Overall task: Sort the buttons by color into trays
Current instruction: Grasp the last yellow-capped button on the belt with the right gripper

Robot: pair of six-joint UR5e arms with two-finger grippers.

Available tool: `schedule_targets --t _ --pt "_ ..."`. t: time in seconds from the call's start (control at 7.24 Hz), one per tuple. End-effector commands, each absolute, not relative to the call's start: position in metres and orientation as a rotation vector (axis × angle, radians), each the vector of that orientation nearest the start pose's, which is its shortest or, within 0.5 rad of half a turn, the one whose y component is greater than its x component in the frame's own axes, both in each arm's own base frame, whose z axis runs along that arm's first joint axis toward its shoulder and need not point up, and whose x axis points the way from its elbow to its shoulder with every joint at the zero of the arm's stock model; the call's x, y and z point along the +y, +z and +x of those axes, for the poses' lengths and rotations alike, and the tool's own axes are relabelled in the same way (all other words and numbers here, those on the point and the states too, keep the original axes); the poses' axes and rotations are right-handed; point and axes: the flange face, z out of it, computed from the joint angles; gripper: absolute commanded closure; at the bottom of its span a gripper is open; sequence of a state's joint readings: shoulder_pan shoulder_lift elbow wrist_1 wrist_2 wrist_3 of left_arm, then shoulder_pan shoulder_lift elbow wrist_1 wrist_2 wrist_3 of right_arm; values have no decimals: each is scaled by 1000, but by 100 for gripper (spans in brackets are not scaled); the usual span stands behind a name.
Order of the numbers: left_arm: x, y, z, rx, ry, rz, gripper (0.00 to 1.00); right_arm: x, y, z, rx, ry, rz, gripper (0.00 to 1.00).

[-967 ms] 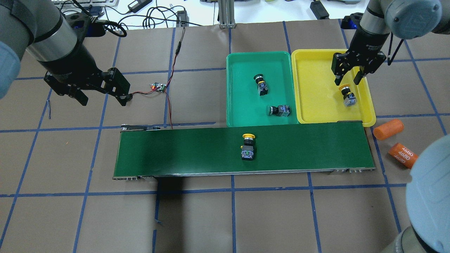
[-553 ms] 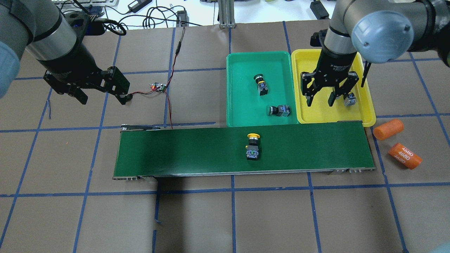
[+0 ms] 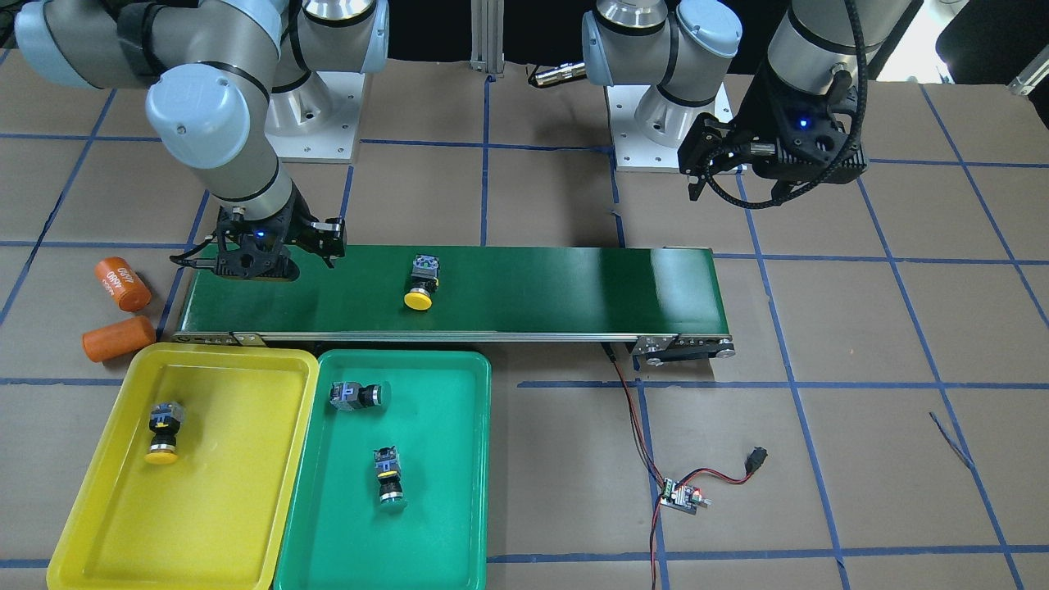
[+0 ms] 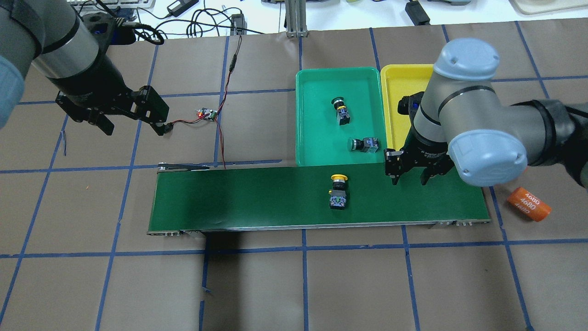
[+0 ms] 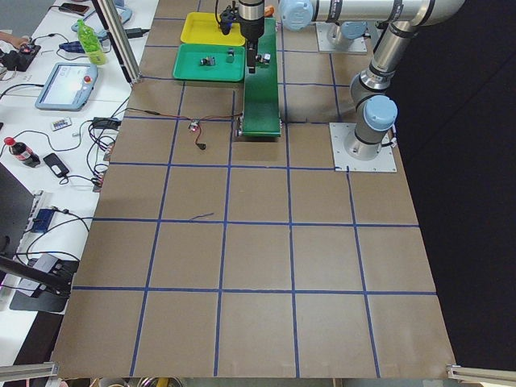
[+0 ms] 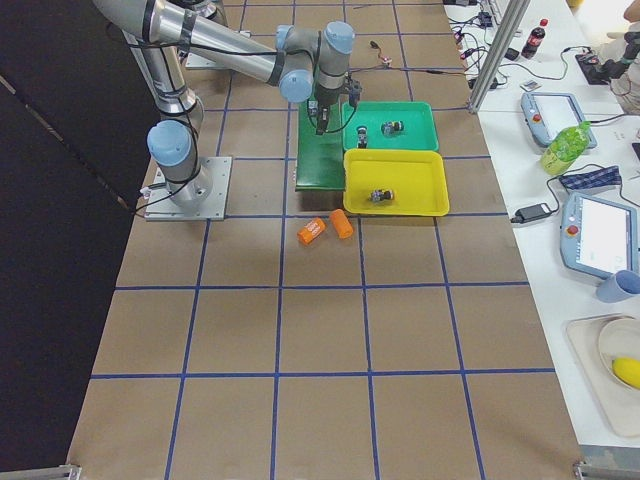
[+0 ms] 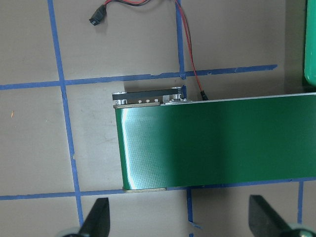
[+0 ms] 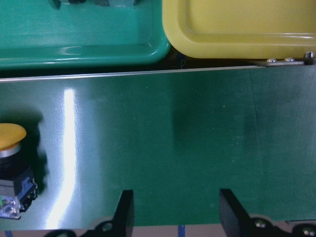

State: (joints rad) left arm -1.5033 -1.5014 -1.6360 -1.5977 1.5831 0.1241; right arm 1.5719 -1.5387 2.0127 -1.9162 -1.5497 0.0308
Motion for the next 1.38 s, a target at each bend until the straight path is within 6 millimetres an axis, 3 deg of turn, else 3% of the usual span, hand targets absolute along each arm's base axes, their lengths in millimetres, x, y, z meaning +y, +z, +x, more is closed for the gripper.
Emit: schedule_targets --t 0.0,0.14,0.55,0.97,1.24 --pt "-468 486 -101 3130 28 89 0 -444 291 137 3116 163 50 19" --pt "-468 486 -101 3130 28 89 0 -447 292 137 3122 118 37 0" --pt "-468 486 -101 3130 28 89 0 -447 290 140 3118 125 42 0" --pt "-468 487 -101 3129 21 89 0 -435 279 192 3121 121 -92 0" --pt "-468 488 -101 3129 19 89 0 -439 266 199 3125 133 -37 0"
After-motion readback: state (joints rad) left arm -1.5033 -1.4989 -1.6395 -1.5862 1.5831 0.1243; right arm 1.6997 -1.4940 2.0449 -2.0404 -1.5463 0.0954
